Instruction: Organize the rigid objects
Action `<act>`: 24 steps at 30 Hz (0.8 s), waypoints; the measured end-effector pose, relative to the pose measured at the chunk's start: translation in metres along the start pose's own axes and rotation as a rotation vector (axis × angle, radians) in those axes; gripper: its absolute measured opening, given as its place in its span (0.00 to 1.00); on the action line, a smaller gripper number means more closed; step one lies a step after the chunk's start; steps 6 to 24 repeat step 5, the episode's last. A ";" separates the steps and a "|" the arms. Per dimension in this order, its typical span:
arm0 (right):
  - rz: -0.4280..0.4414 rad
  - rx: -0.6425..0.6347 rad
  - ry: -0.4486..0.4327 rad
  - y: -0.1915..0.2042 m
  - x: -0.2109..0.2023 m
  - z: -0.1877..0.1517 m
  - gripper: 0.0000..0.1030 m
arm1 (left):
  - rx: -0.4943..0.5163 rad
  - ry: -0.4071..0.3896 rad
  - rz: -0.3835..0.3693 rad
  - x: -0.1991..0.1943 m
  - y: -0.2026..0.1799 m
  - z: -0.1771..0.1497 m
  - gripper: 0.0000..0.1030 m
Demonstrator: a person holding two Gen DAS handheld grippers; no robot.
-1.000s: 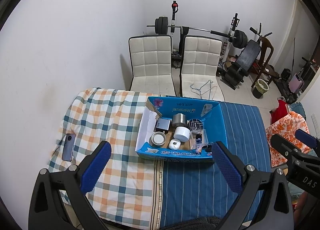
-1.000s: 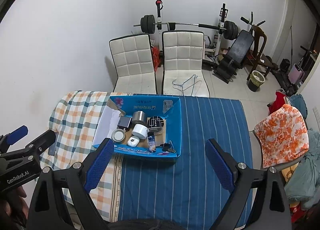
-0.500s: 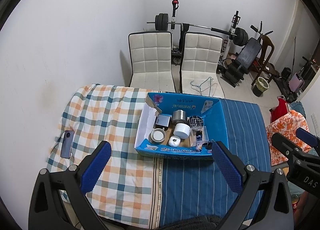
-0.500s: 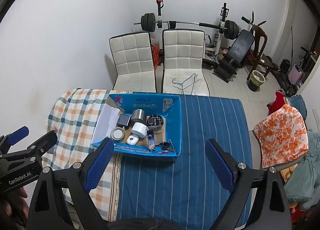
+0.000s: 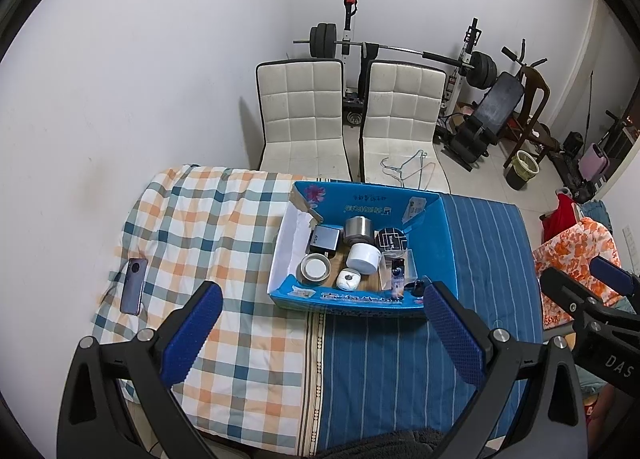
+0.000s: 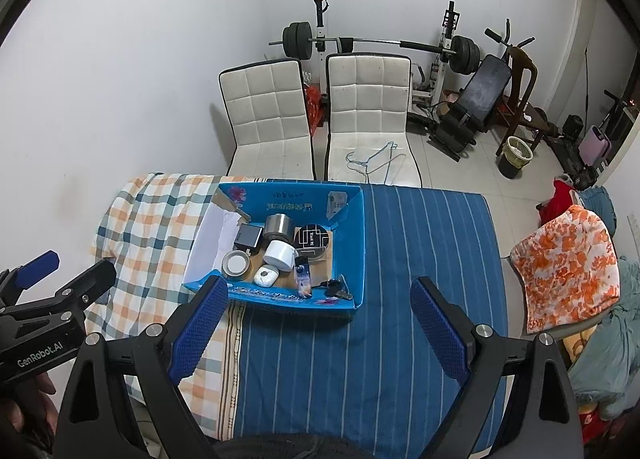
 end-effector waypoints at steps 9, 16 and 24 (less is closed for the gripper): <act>0.003 0.001 0.005 -0.001 0.002 0.001 0.92 | -0.001 -0.003 -0.004 0.000 0.000 0.002 1.00; 0.003 0.001 0.005 -0.001 0.002 0.001 0.92 | -0.001 -0.003 -0.004 0.000 0.000 0.002 1.00; 0.003 0.001 0.005 -0.001 0.002 0.001 0.92 | -0.001 -0.003 -0.004 0.000 0.000 0.002 1.00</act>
Point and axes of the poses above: each gripper's, at about its wrist camera, not at the fingertips, and x roughly the way its jaws point, y to its left, z to its top, the point moved 5 cm from there along x, roughly the way its jaws point, and after that the axes turned 13 degrees about z, right-handed, at the moved point
